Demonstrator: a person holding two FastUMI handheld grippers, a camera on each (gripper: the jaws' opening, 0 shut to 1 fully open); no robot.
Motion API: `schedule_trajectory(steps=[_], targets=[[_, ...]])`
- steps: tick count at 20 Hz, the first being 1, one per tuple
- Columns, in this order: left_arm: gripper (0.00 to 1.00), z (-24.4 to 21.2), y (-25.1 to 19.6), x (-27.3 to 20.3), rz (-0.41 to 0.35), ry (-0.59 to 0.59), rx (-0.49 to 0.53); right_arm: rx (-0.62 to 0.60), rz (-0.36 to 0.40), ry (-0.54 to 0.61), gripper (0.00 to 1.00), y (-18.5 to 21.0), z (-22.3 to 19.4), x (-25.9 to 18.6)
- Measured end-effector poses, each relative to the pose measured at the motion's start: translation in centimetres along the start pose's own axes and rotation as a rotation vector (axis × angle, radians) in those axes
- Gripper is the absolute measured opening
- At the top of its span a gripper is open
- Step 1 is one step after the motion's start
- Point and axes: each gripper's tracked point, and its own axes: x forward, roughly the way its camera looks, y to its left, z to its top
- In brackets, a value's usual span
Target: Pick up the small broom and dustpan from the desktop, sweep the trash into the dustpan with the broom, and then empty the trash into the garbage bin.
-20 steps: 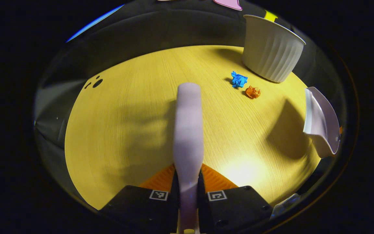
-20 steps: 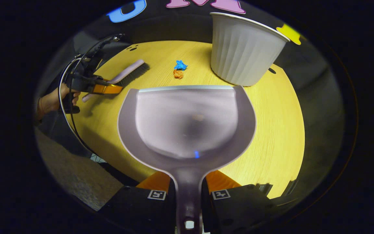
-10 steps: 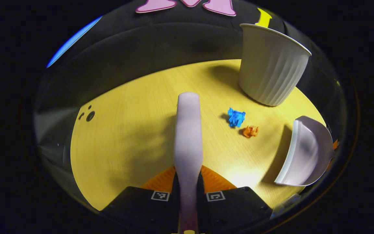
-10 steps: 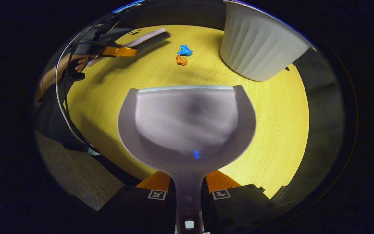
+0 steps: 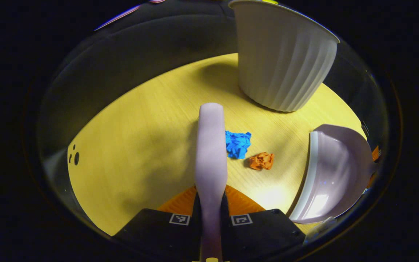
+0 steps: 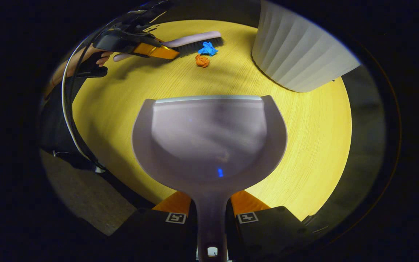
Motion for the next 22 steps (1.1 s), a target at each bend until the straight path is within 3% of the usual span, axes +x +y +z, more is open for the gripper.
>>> schedule_trajectory(steps=[1,2,7,9,10,14,15,18,20,22], targets=[[0.27,0.2,-0.7,0.1,-0.019,-0.003,0.009,-0.007,-0.002,-0.005,0.31,0.0,0.2,0.0],[0.27,0.3,-1.5,0.1,-0.044,-0.005,0.018,-0.009,0.0,-0.009,0.36,-0.3,0.2,0.1],[0.27,-0.6,-6.7,-1.7,-0.223,0.006,0.062,-0.031,-0.003,-0.016,0.36,-1.0,0.1,0.5],[0.27,-0.8,-8.6,-2.5,-0.296,0.015,0.035,-0.033,-0.005,-0.022,0.31,-1.0,0.1,0.7],[0.27,-1.0,-9.7,-2.5,-0.327,0.021,0.022,-0.036,-0.008,-0.029,0.36,-1.0,0.1,0.7],[0.27,-2.0,-12.7,-3.6,-0.429,0.052,-0.01,-0.035,-0.009,-0.067,0.36,-0.8,-0.2,1.4],[0.27,-2.3,-13.3,-4.2,-0.461,0.062,-0.013,-0.033,-0.009,-0.077,0.32,-0.8,-0.3,1.6],[0.25,-2.9,-13.6,-4.8,-0.472,0.079,-0.015,-0.026,-0.019,-0.109,0.36,-0.5,-1.3,1.5],[0.27,-2.2,-13.2,-5.7,-0.467,0.048,-0.038,-0.013,-0.032,-0.143,0.31,-0.3,-1.6,1.4],[0.27,-1.7,-12.3,-6.8,-0.458,-0.002,-0.058,0.023,-0.023,-0.189,0.36,0.4,-1.7,0.8]])
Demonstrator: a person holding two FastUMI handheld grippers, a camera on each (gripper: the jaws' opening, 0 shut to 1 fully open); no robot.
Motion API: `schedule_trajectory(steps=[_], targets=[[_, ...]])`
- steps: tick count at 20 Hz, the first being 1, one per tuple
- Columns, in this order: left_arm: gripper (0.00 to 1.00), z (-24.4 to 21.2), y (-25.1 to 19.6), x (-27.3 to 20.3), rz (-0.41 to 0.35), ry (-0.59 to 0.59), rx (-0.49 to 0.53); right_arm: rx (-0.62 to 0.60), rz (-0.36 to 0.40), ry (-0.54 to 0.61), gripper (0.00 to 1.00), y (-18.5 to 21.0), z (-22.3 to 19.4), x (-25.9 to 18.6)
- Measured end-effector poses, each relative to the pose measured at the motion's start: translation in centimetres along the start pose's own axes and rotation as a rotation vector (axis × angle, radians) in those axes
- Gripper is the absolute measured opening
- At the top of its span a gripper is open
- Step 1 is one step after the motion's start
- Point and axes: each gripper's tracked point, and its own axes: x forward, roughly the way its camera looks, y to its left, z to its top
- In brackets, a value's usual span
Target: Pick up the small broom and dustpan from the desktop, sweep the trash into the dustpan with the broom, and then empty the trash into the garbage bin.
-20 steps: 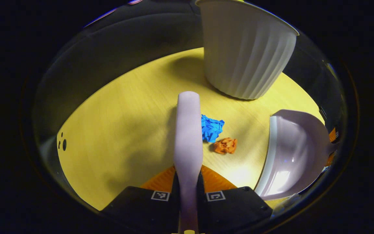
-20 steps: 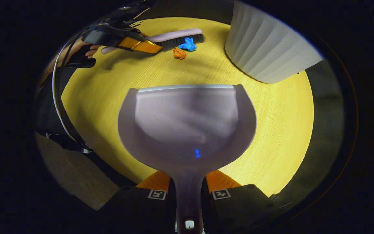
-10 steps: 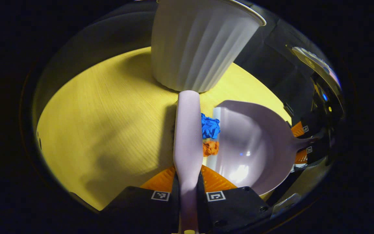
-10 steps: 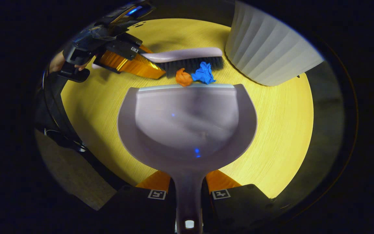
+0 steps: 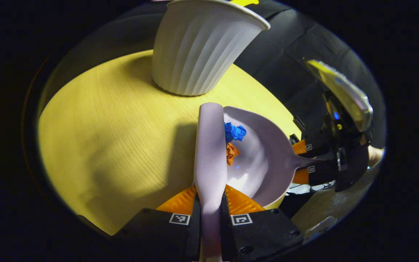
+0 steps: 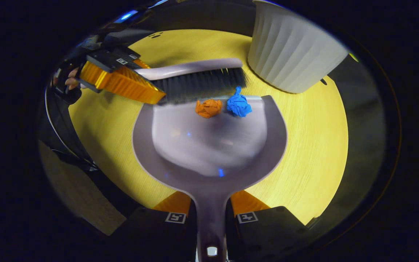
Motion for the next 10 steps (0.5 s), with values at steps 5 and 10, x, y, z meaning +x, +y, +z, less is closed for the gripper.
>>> schedule_trajectory(steps=[5,10], targets=[[0.25,0.4,1.7,-4.2,0.131,-0.149,-0.068,0.097,-0.027,-0.023,0.36,0.1,-0.5,-3.2],[0.26,-1.9,5.6,-6.3,0.363,-0.196,-0.079,0.239,-0.06,-0.057,0.4,-2.5,0.4,-10.4]])
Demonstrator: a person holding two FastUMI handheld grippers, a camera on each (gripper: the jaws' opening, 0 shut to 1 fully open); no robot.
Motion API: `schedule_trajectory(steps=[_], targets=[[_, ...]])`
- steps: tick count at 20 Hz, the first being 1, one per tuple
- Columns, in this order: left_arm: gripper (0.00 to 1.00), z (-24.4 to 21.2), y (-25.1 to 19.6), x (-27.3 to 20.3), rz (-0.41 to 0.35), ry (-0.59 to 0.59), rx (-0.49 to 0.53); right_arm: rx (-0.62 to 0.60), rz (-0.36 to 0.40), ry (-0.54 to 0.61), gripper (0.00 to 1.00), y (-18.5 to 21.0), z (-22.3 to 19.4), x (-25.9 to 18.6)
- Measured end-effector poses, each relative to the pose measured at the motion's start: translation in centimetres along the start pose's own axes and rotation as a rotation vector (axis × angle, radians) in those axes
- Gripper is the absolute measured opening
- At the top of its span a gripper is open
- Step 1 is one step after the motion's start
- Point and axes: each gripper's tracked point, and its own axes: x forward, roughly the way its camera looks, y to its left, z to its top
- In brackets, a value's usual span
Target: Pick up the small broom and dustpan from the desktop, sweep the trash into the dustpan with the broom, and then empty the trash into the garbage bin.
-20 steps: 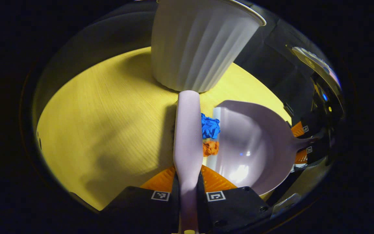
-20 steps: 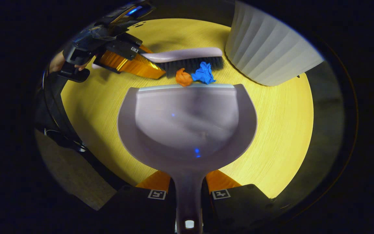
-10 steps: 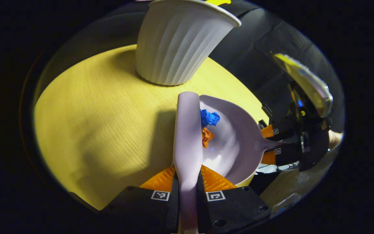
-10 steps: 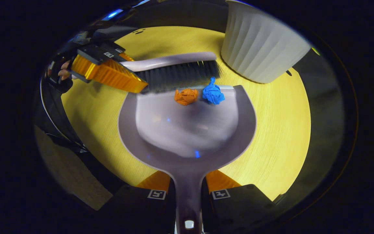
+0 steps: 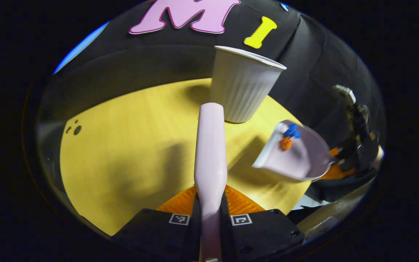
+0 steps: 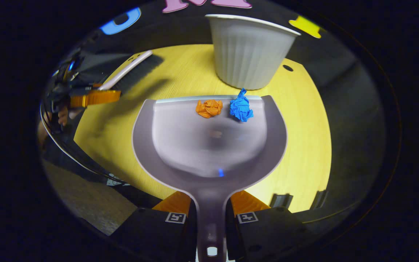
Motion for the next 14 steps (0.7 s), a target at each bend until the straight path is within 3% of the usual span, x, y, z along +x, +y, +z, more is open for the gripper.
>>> schedule_trajectory(steps=[3,7,8,10,14], targets=[[0.27,-1.3,1.0,-0.1,0.016,0.022,-0.024,0.019,-0.06,-0.033,0.31,-3.1,2.8,-5.1],[0.27,-3.8,0.7,-0.2,-0.009,0.041,-0.071,0.052,-0.098,-0.095,0.41,-6.1,8.0,-10.8],[0.25,-4.3,0.6,-0.2,-0.017,0.044,-0.078,0.059,-0.112,-0.106,0.36,-7.0,9.3,-11.8],[0.27,-5.0,0.6,-0.1,-0.028,0.05,-0.084,0.052,-0.15,-0.117,0.36,-8.8,11.2,-14.0],[0.27,-6.0,1.3,-0.2,-0.024,0.061,-0.089,0.039,-0.208,-0.102,0.36,-12.4,15.9,-14.2]])
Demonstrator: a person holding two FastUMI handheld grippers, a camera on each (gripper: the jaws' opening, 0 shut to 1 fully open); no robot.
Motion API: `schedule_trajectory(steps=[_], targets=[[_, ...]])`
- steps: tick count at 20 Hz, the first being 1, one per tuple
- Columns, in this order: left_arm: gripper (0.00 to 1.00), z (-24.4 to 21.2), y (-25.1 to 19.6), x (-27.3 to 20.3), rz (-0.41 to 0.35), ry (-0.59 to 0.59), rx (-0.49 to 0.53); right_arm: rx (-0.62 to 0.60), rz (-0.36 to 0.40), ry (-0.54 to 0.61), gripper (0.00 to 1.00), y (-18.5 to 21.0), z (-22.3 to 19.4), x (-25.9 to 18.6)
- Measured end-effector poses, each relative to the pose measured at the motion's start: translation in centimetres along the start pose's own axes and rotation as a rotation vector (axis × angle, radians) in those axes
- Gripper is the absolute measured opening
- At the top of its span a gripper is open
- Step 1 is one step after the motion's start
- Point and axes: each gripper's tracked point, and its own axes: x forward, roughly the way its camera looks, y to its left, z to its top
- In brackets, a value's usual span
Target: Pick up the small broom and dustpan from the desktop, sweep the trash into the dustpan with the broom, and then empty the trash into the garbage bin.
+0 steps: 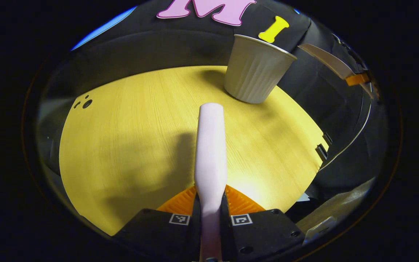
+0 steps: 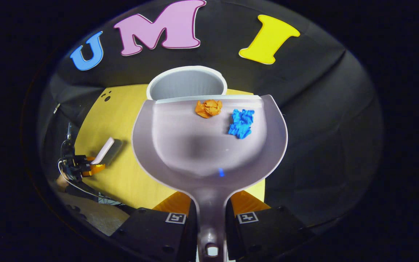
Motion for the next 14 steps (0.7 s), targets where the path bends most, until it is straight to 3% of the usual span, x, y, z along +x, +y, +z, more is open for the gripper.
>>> schedule_trajectory(steps=[6,7,8,14], targets=[[0.25,-0.5,2.2,-0.5,0.023,-0.006,-0.041,-0.118,-0.123,0.018,0.36,-3.5,6.4,2.6],[0.27,-0.6,2.5,-0.5,0.027,-0.005,-0.043,-0.151,-0.146,0.031,0.41,-3.8,7.3,3.0],[0.27,-0.6,2.7,-0.6,0.033,-0.004,-0.044,-0.181,-0.163,0.041,0.36,-4.0,8.1,3.5],[0.27,-1.0,3.1,-0.6,0.035,-0.002,-0.067,-0.386,-0.191,0.186,0.36,-3.0,10.9,5.0]])
